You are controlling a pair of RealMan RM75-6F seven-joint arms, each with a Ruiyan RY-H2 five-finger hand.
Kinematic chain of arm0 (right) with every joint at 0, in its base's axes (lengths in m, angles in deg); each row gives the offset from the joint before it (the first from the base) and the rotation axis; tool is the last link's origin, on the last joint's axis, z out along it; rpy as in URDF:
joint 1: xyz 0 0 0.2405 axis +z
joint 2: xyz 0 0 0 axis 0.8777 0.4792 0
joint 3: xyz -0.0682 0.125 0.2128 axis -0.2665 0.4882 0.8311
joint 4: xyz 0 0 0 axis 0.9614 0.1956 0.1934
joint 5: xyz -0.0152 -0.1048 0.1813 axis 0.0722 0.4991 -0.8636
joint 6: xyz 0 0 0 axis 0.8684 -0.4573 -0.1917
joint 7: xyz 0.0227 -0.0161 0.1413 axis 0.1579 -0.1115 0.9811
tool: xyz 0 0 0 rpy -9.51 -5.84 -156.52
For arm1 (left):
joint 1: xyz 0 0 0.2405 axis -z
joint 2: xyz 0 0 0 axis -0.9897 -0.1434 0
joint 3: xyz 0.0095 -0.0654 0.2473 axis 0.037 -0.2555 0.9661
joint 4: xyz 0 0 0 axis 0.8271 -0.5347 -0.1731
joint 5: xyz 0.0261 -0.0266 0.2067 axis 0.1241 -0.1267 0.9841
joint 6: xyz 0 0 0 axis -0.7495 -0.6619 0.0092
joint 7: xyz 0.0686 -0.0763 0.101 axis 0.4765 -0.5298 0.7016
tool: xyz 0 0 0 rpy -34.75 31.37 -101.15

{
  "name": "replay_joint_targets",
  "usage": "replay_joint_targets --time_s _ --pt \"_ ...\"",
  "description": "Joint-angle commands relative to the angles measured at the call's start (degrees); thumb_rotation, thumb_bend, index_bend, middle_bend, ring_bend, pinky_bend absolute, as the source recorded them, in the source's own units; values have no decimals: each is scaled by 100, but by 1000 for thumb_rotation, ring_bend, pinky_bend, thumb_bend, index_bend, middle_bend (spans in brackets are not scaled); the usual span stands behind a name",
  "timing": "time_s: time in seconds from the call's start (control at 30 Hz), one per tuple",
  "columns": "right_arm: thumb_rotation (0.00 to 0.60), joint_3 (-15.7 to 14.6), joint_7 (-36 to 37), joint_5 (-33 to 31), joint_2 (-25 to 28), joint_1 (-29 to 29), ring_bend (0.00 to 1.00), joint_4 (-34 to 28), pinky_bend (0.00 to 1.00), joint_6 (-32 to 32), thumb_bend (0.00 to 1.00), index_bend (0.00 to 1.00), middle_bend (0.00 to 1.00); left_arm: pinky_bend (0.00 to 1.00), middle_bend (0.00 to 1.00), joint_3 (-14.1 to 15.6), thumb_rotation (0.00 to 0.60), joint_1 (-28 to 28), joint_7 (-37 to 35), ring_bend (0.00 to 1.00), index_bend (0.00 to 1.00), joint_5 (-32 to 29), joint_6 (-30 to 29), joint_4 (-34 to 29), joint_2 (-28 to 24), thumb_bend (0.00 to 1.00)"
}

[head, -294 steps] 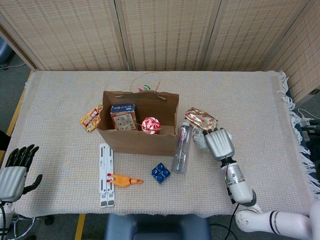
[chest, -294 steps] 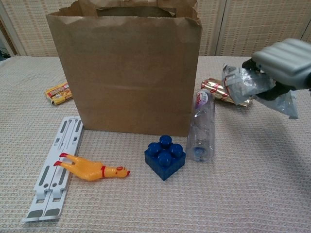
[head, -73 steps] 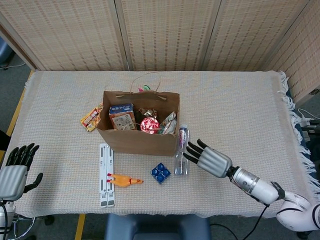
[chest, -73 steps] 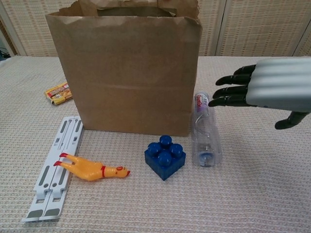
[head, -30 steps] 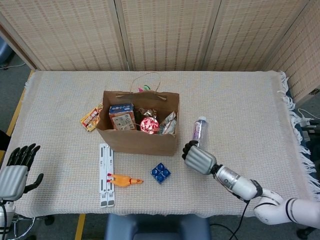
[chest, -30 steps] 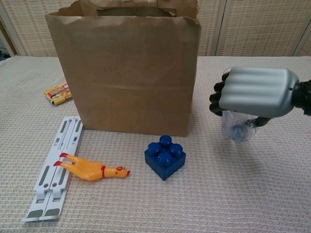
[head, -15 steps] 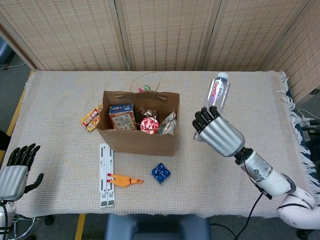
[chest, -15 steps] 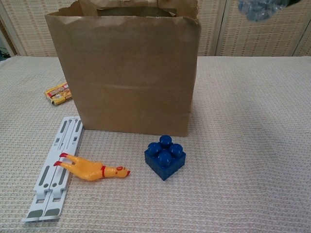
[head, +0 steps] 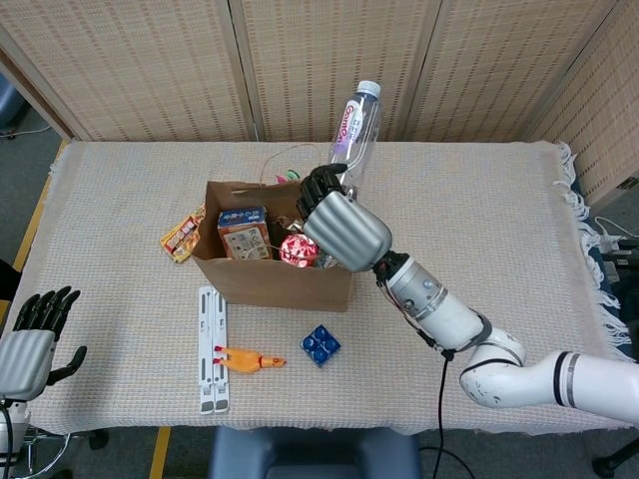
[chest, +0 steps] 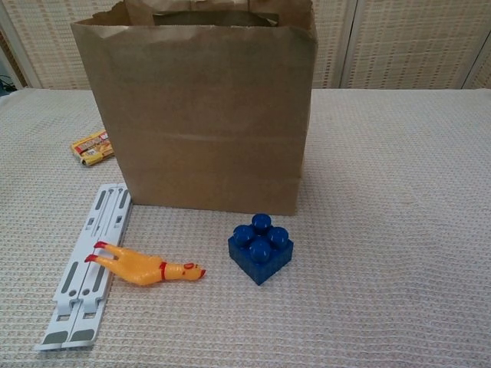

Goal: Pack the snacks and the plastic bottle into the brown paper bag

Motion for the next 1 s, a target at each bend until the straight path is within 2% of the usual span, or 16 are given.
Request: replay_joint_targets --time_s 0.03,0.2,0.33,0.4,0.43,0.47,0.53,0.57,0.63,0.7,0.9,1.0 --pt "600 -167 -1427 -685 -715 932 584 539 628 -418 293 645 572 0 0 7 600 8 -50 0 38 11 18 13 -18 355" --pt "600 -635 -2281 -1136 -850 1412 584 668 605 -786 294 642 572 0 0 16 600 15 -127 0 40 20 41 12 -44 354" --pt "600 -997 -2666 -1670 -821 1626 538 619 528 -812 292 588 572 0 0 22 600 18 -155 0 41 29 49 11 -57 355" --pt "600 -1109 -2783 -1902 -815 1672 447 531 442 -662 260 480 541 0 0 22 600 19 -160 0 41 30 51 11 -59 354" --pt "600 -1188 -2889 -2037 -806 1700 367 463 380 -533 224 376 485 0 0 22 600 21 -157 0 41 29 53 10 -60 354" --pt "600 -1246 -2977 -2140 -796 1725 255 405 293 -435 174 229 386 0 0 22 600 22 -151 0 41 27 54 8 -60 353" --pt "600 -1356 -3144 -2350 -783 1785 100 263 166 -212 114 60 234 0 0 22 600 21 -134 0 41 23 54 2 -59 354" --pt "600 -1392 -3190 -2414 -782 1809 32 207 84 -125 81 7 145 0 0 22 600 21 -127 0 41 22 53 -2 -58 354" --pt "600 -1462 -3240 -2467 -785 1858 0 101 11 56 49 0 45 0 0 22 600 19 -107 0 42 19 47 -6 -56 354" --pt "600 -1508 -3202 -2440 -788 1882 0 26 0 170 32 0 3 0 0 21 600 17 -89 0 41 16 42 -7 -51 354" --pt "600 -1590 -2882 -2064 -731 1879 0 -128 0 491 28 0 0 0 0 19 600 13 -52 0 41 9 29 -9 -41 355" --pt "600 -1569 -2537 -1636 -657 1760 0 -250 0 782 28 0 0 0 0 18 600 13 -45 0 41 9 27 -8 -41 355"
